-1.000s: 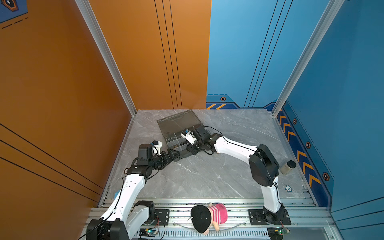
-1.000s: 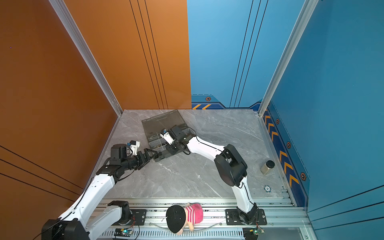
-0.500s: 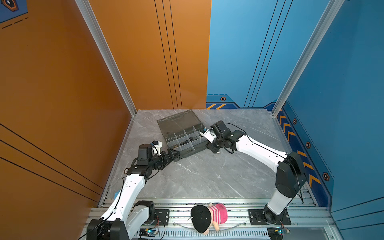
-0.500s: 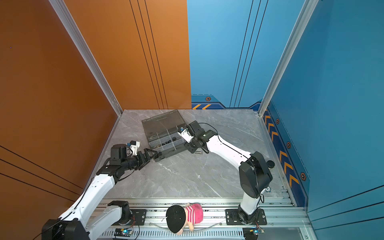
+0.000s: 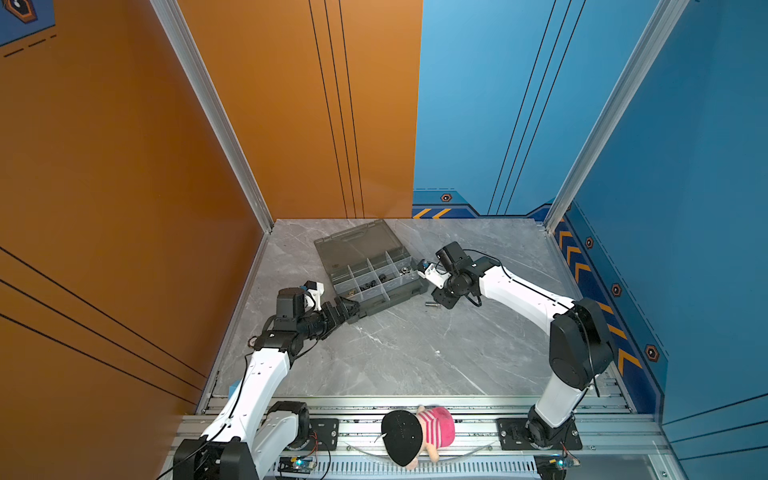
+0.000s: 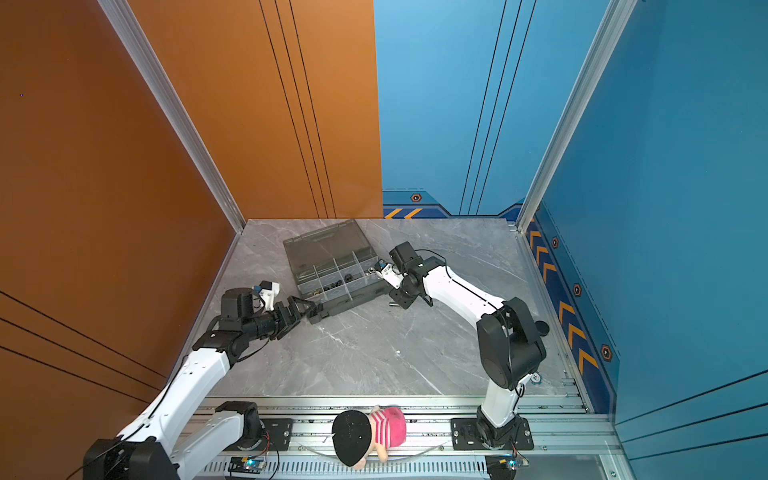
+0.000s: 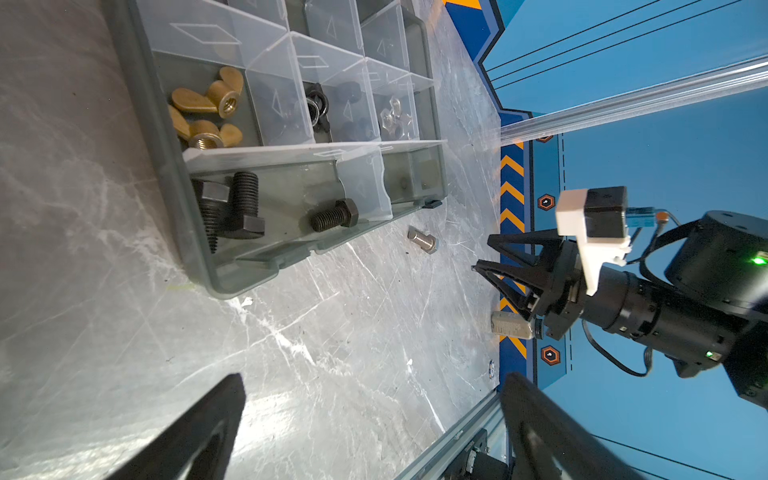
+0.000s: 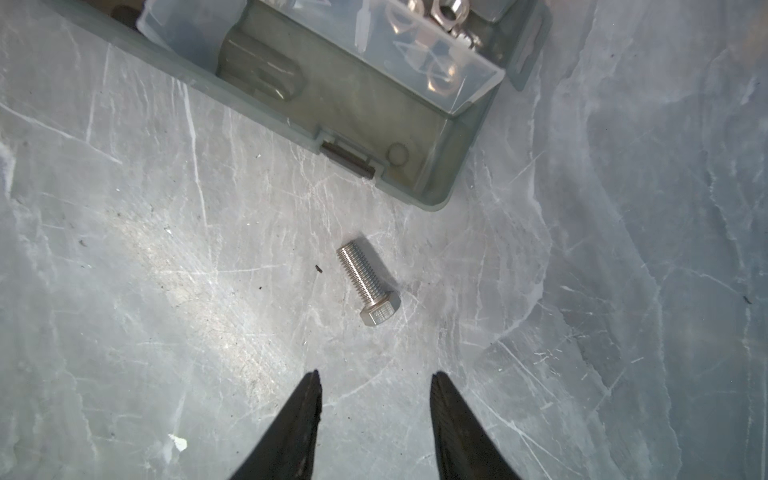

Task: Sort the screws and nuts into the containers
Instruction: 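Move the open right gripper over the silver hex bolt, then lower the right gripper around the silver bolt and close it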

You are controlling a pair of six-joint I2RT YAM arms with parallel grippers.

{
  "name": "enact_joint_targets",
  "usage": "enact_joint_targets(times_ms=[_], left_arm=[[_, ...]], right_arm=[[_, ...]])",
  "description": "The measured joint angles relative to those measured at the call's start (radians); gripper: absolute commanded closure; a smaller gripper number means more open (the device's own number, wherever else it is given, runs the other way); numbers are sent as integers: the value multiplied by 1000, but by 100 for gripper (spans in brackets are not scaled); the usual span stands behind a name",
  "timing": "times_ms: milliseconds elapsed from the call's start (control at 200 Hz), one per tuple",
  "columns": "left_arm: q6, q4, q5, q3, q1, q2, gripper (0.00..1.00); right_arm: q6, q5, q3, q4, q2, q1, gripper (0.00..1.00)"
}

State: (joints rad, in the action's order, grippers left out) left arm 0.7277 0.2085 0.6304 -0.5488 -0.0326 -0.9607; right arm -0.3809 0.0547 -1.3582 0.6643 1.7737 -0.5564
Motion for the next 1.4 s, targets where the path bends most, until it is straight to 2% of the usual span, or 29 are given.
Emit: enact_joint_targets(times_ms=[481, 1402], left_arm=[[1, -1, 0, 2, 0, 0, 2], [4, -3, 0, 5, 0, 5, 2]], right_arm=[[-68, 44, 0, 3, 135, 32, 53], [-80, 98, -29, -1, 203, 39, 54]])
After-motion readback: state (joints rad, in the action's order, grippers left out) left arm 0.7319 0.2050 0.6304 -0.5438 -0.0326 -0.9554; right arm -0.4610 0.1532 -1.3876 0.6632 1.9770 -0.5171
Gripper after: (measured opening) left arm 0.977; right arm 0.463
